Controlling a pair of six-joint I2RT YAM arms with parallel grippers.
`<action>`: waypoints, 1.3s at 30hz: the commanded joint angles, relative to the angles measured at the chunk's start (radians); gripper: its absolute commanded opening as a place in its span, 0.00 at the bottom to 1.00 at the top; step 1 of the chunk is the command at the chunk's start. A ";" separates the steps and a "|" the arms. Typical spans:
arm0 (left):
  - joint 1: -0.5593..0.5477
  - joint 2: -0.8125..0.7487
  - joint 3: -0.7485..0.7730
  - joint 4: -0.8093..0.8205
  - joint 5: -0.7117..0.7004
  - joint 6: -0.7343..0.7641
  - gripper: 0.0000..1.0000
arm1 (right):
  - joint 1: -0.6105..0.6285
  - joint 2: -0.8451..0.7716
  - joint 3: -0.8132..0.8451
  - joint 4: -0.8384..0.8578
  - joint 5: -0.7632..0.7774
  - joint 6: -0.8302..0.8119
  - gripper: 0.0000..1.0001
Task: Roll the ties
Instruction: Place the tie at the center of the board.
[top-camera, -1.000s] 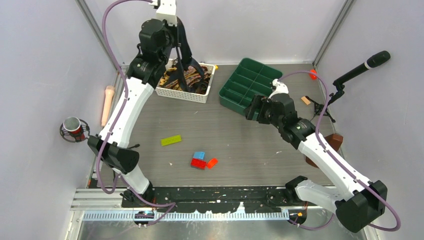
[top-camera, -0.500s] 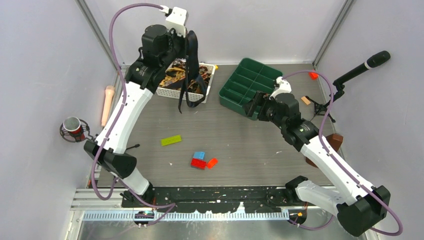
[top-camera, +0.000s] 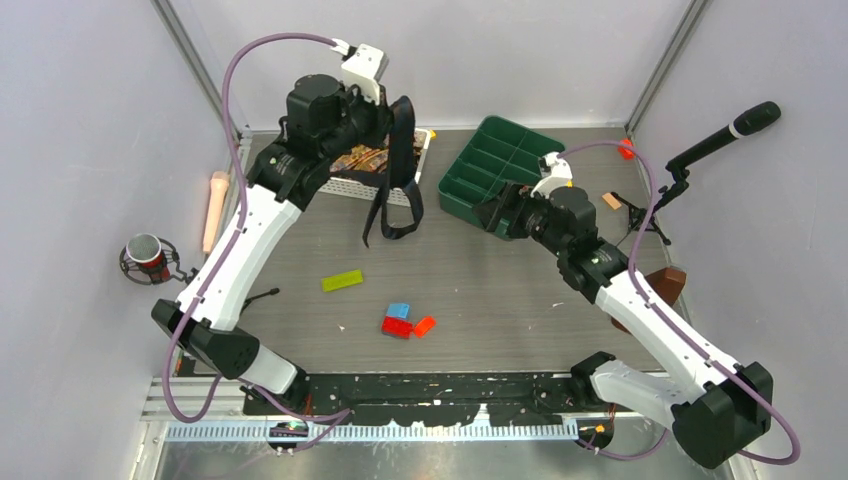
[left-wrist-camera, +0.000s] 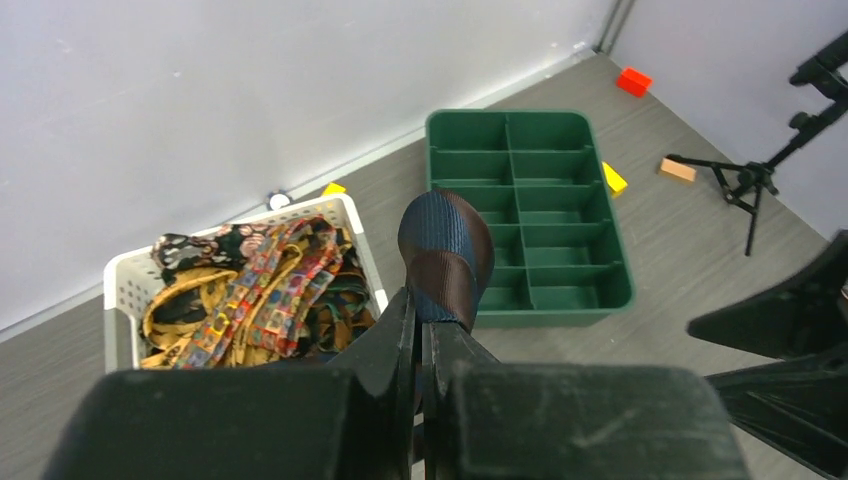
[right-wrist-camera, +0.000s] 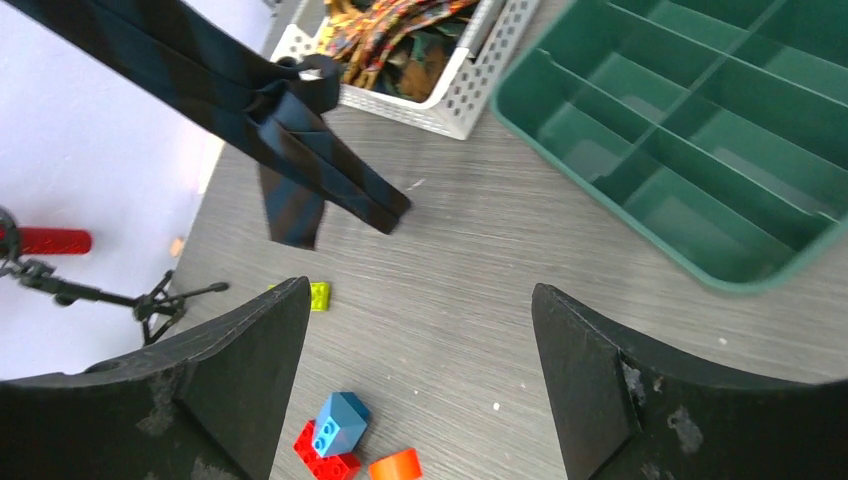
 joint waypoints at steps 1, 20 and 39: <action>-0.028 -0.043 0.061 -0.037 0.061 -0.020 0.00 | 0.004 0.011 -0.066 0.311 -0.135 0.004 0.88; -0.180 -0.084 0.198 -0.111 0.211 0.122 0.00 | 0.019 -0.138 -0.043 0.361 -0.278 -0.071 0.84; -0.218 -0.169 0.153 -0.140 0.133 0.253 0.00 | 0.019 -0.231 -0.019 0.174 -0.325 -0.176 0.78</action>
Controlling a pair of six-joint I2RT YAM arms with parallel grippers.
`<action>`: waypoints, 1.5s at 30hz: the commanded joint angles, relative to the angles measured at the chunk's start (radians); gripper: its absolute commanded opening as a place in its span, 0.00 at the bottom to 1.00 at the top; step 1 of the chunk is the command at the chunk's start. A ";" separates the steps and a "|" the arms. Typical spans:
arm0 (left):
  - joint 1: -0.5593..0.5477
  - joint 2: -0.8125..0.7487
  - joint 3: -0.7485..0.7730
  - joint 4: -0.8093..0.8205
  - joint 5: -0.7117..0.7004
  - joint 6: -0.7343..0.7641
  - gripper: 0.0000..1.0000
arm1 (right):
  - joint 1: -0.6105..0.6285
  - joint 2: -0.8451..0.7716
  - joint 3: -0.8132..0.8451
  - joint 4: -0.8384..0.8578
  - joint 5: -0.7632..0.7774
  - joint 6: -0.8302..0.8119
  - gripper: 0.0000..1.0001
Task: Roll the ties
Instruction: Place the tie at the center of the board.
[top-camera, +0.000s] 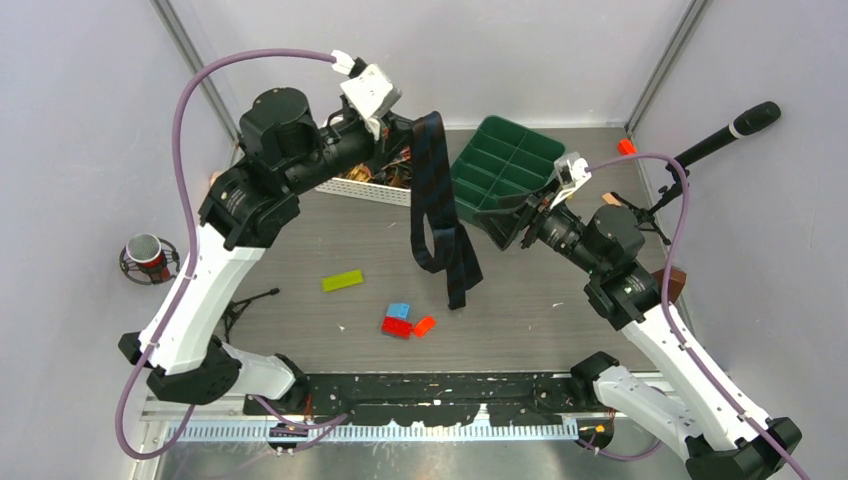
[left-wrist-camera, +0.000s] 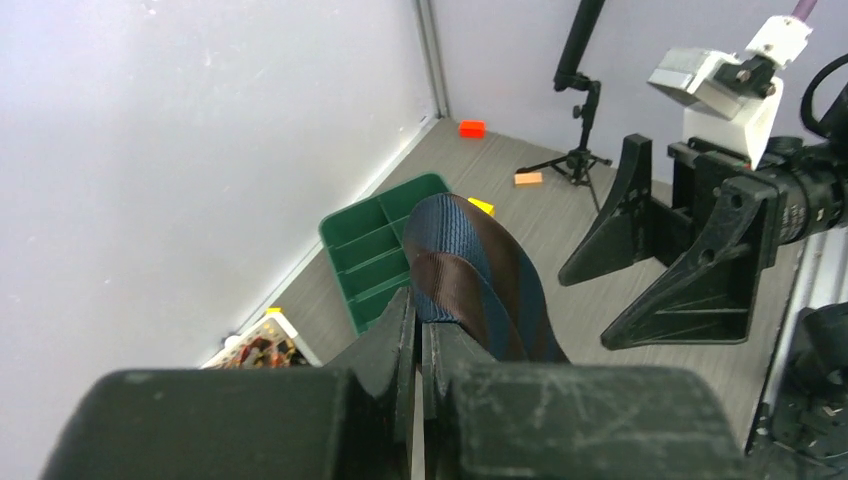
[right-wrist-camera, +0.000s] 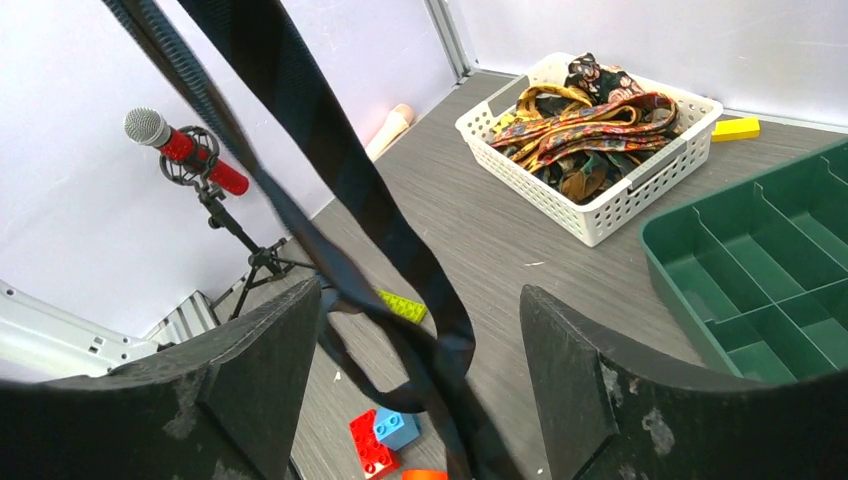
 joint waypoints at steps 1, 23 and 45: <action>-0.004 -0.056 -0.036 0.009 -0.049 0.067 0.00 | 0.006 -0.007 -0.004 0.007 -0.049 -0.050 0.77; -0.004 -0.055 -0.023 -0.059 0.024 0.193 0.00 | 0.269 0.165 -0.221 0.415 -0.040 -0.607 0.76; -0.004 -0.150 -0.024 -0.205 0.132 0.255 0.00 | 0.282 0.290 -0.190 0.519 -0.200 -0.648 0.69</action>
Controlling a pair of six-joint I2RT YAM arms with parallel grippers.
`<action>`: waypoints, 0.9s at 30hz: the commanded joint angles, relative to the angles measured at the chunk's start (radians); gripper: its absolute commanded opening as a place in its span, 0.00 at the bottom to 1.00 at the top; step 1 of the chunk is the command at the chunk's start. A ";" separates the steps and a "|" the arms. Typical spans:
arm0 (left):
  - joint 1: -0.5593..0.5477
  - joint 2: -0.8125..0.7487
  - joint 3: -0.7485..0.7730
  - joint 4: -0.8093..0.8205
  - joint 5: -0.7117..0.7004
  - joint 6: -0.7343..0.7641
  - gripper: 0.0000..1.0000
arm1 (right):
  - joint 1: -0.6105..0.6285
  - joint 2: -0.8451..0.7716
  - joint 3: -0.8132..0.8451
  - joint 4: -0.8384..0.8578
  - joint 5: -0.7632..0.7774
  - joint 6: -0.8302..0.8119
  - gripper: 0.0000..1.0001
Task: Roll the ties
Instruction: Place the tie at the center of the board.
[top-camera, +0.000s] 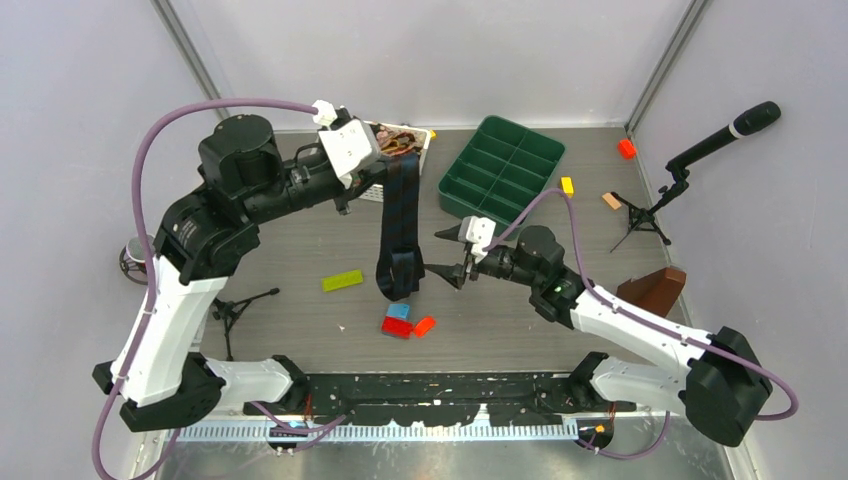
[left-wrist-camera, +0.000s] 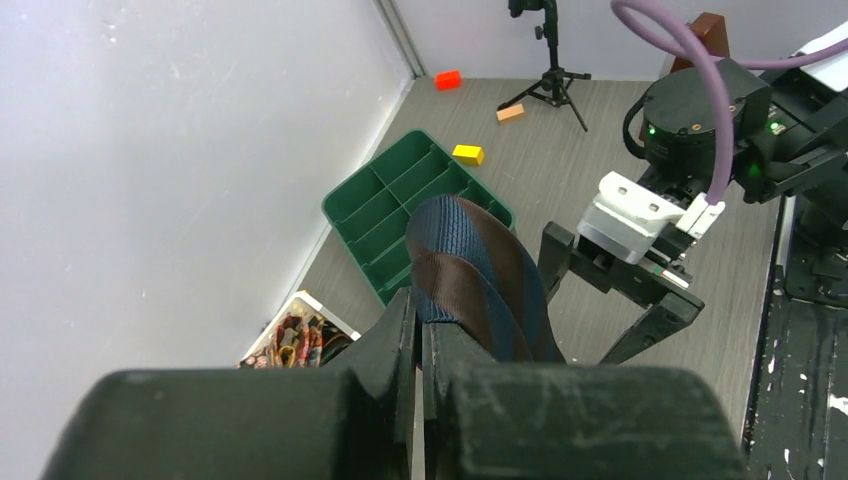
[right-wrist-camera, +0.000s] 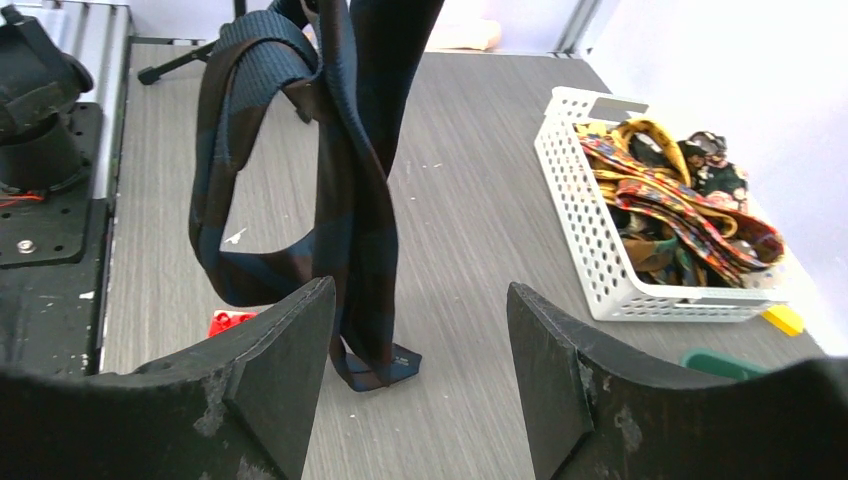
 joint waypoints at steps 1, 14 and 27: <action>-0.004 0.000 0.025 -0.006 0.042 0.011 0.00 | 0.011 0.022 0.052 0.091 -0.075 0.026 0.69; -0.004 0.004 0.019 0.002 0.039 0.001 0.00 | 0.068 0.014 0.069 0.098 -0.139 0.080 0.70; -0.004 0.012 0.006 0.010 0.048 -0.007 0.00 | 0.079 0.097 0.090 0.184 -0.146 0.092 0.59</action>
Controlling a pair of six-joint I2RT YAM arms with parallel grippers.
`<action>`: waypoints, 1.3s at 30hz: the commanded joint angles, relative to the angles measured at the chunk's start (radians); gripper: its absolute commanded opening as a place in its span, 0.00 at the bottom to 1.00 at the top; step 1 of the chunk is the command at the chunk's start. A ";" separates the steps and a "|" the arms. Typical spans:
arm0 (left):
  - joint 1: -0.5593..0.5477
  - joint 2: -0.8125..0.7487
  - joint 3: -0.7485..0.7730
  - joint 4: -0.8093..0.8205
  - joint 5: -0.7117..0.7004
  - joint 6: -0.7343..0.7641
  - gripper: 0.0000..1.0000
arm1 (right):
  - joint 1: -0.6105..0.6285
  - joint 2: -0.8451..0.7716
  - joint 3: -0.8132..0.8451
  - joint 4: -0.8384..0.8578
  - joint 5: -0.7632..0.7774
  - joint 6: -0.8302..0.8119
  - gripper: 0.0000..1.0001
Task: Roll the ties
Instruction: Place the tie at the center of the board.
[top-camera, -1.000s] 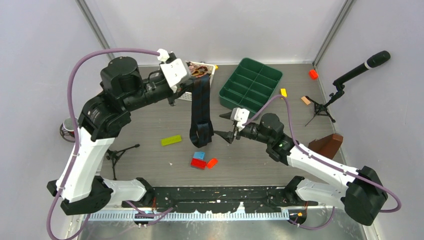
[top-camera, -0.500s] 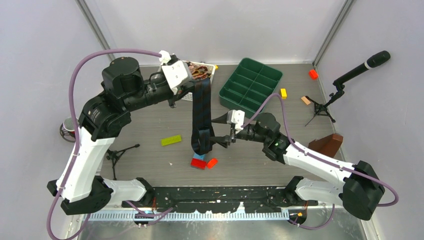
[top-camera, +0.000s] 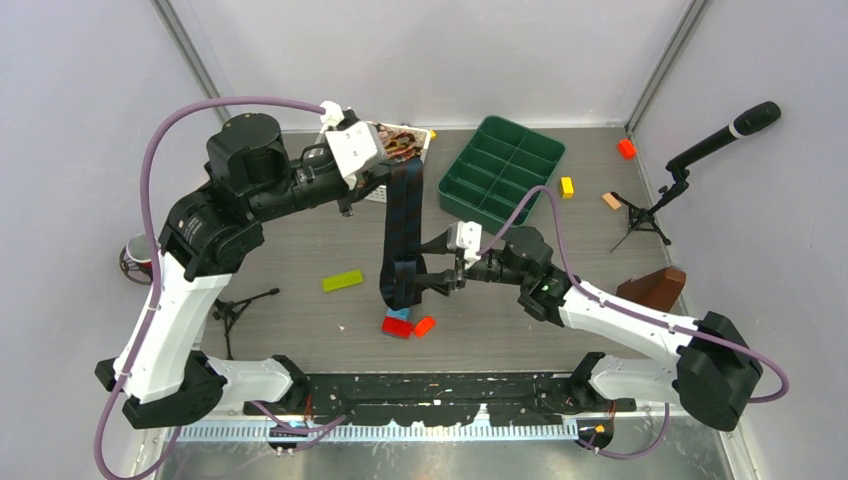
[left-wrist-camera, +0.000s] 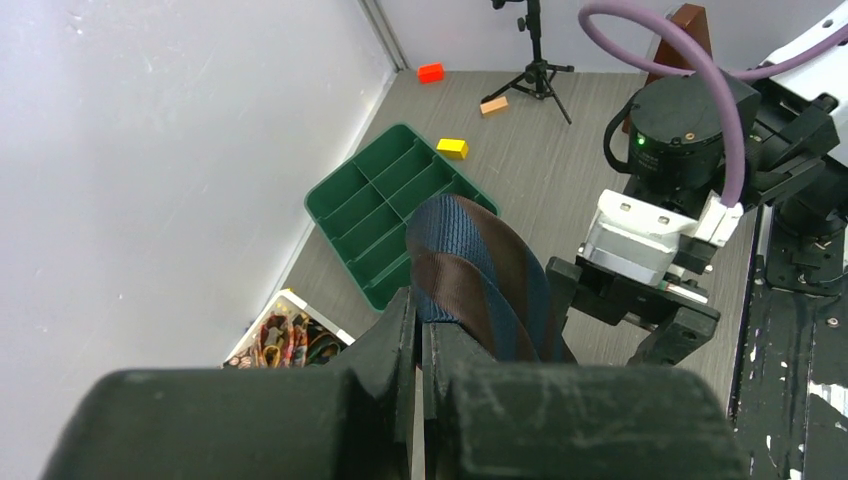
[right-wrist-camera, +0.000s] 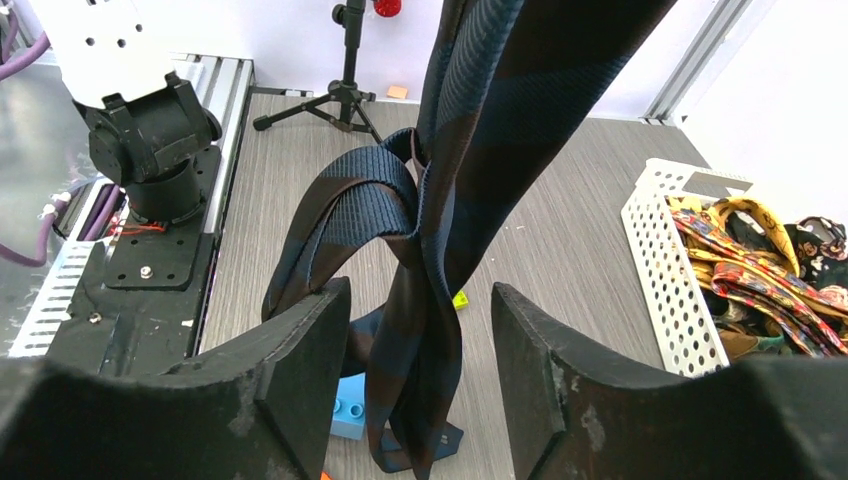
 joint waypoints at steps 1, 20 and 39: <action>-0.004 0.002 0.004 0.029 0.013 -0.002 0.00 | 0.006 0.033 0.060 0.097 -0.027 0.018 0.58; -0.004 -0.184 -0.417 0.409 -0.734 -0.122 0.00 | 0.007 0.083 0.527 -0.546 1.011 0.090 0.00; -0.004 -0.497 -1.073 0.602 -1.219 -0.647 0.67 | 0.007 0.410 1.276 -0.745 1.169 -0.286 0.00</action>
